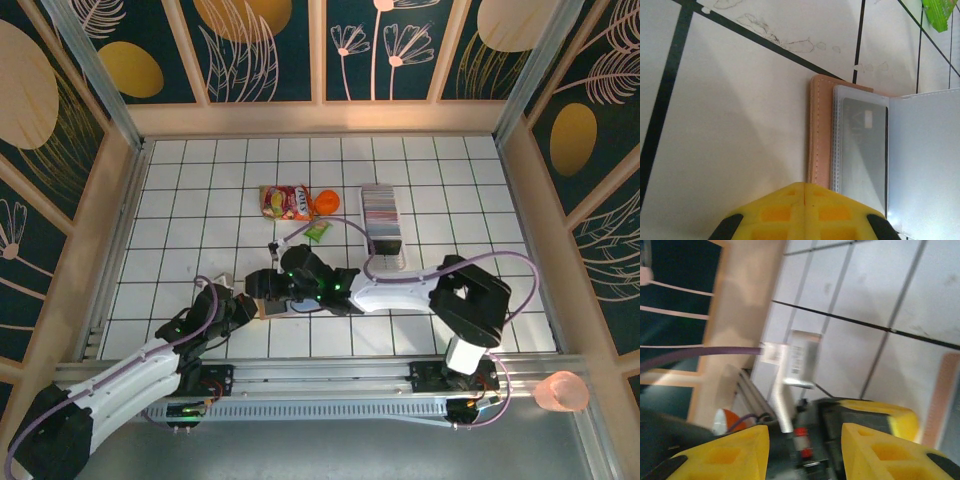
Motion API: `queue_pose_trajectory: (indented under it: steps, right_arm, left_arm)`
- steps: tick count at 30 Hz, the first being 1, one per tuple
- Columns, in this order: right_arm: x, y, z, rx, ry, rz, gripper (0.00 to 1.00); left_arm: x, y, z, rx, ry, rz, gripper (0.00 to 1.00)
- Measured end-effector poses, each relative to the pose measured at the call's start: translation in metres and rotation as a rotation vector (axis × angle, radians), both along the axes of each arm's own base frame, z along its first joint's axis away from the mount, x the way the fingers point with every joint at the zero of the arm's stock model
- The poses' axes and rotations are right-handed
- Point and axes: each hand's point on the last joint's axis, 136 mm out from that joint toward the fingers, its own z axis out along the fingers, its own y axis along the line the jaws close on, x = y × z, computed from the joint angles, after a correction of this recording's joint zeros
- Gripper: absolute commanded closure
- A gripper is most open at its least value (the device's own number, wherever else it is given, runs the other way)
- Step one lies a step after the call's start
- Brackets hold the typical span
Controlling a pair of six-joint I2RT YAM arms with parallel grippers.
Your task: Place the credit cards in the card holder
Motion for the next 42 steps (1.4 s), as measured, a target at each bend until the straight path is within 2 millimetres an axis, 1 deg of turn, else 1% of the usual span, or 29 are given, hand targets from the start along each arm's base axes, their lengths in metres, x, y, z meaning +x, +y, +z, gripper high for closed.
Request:
queue_pose_trajectory:
  steps: [3,5,7,8,9,10,12,13,14,17,20,25,30,35,42]
  right_arm:
    - [0.001,-0.003,0.033,0.059,-0.068,0.006,0.57]
    - [0.004,-0.009,0.049,0.075,-0.109,-0.008,0.58]
    - [0.013,-0.021,0.056,0.05,-0.134,-0.057,0.58]
    - [0.019,-0.029,0.055,0.021,-0.136,-0.093,0.58]
    - [0.024,-0.036,0.051,-0.006,-0.134,-0.12,0.58]
    - [0.031,-0.045,0.043,-0.047,-0.127,-0.156,0.58]
    - [0.038,-0.062,0.019,-0.136,-0.098,-0.211,0.57]
    - [0.038,-0.073,0.0,-0.198,-0.073,-0.233,0.55]
    - [0.035,-0.083,-0.016,-0.249,-0.046,-0.249,0.52]
    - [0.021,-0.11,-0.063,-0.389,0.021,-0.254,0.51]
    - [0.012,-0.121,-0.088,-0.462,0.06,-0.253,0.52]
    - [0.007,-0.118,-0.108,-0.511,0.083,-0.236,0.52]
    - [0.006,-0.116,-0.121,-0.542,0.096,-0.226,0.52]
    - [0.005,-0.113,-0.122,-0.541,0.102,-0.216,0.52]
    - [0.005,-0.097,-0.122,-0.523,0.111,-0.193,0.52]
  left_arm:
    - [0.001,0.002,0.0,0.006,-0.001,0.012,1.0]
    - [0.001,0.002,-0.001,0.009,-0.002,0.014,1.0]
    - [0.001,0.003,-0.001,0.01,-0.001,0.015,1.0]
    - [0.001,0.003,-0.001,0.01,-0.001,0.015,1.0]
    - [0.001,0.003,-0.001,0.009,-0.002,0.015,1.0]
    - [0.001,0.003,-0.001,0.009,-0.002,0.015,1.0]
    - [0.001,0.003,-0.001,0.01,-0.002,0.016,1.0]
    - [0.001,0.003,-0.001,0.009,-0.002,0.016,1.0]
    - [0.001,0.003,-0.001,0.01,-0.002,0.016,1.0]
    - [0.001,0.003,-0.002,0.012,0.002,0.015,1.0]
    - [0.0,0.003,-0.003,0.016,0.008,0.015,1.0]
    - [0.0,0.004,-0.004,0.019,0.011,0.015,1.0]
    - [0.0,0.004,-0.004,0.019,0.012,0.015,1.0]
    - [0.0,0.004,-0.004,0.018,0.012,0.014,1.0]
    - [0.0,0.003,-0.004,0.018,0.012,0.014,1.0]
